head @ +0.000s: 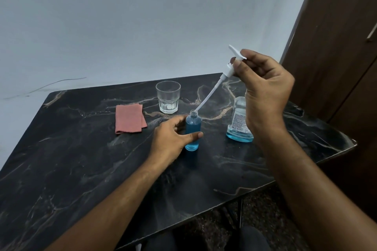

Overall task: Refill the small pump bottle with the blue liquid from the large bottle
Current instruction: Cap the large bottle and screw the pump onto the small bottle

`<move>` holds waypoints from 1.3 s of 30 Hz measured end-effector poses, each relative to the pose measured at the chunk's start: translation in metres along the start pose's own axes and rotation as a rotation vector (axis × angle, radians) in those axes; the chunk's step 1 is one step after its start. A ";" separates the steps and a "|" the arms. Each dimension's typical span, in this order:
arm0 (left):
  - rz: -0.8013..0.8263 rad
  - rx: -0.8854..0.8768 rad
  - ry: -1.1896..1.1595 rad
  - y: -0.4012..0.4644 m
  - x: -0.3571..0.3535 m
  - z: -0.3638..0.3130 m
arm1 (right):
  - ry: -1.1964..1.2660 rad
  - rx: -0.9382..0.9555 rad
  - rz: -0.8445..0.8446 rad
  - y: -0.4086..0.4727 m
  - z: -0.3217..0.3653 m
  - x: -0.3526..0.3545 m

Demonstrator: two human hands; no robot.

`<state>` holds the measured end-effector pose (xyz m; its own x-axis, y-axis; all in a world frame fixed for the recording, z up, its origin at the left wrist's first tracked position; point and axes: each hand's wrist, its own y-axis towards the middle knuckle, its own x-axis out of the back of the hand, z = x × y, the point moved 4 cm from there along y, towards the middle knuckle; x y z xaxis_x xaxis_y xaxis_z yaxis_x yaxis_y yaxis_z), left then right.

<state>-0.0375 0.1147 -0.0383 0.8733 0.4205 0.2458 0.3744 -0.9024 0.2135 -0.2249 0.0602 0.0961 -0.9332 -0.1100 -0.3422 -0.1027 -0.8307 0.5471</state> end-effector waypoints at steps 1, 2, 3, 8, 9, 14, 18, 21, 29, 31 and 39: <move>0.001 0.002 0.004 0.000 0.000 0.000 | -0.020 -0.005 0.010 0.000 -0.001 0.000; 0.003 0.005 0.005 0.001 0.000 0.001 | -0.036 -0.013 0.022 0.000 -0.003 -0.001; 0.003 0.009 0.006 0.001 0.000 0.002 | -0.046 -0.025 0.036 0.000 -0.005 -0.002; 0.006 0.039 0.007 0.002 -0.003 0.010 | -0.116 -0.092 0.138 -0.002 -0.024 -0.011; 0.001 0.042 0.022 0.002 -0.004 0.012 | -0.150 -0.101 0.164 -0.004 -0.029 -0.013; -0.020 0.041 0.062 0.000 -0.007 0.018 | -0.318 -0.136 0.317 -0.016 -0.054 -0.022; -0.058 0.007 0.101 -0.002 -0.006 0.014 | -0.337 -0.137 0.358 -0.021 -0.062 -0.022; -0.071 -0.019 0.107 -0.004 -0.006 0.011 | -0.353 -0.145 0.370 -0.019 -0.062 -0.021; -0.082 -0.051 0.100 -0.003 -0.003 0.013 | -0.311 -0.245 0.407 -0.027 -0.072 -0.014; -0.086 -0.052 0.103 -0.004 -0.003 0.014 | -0.266 -0.274 0.410 -0.027 -0.074 -0.013; -0.083 -0.064 0.137 -0.003 -0.004 0.013 | -0.269 -0.411 0.576 -0.024 -0.082 -0.012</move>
<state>-0.0384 0.1143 -0.0522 0.7881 0.5061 0.3505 0.4189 -0.8580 0.2971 -0.1832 0.0368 0.0243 -0.8578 -0.4949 0.1385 0.5139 -0.8246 0.2364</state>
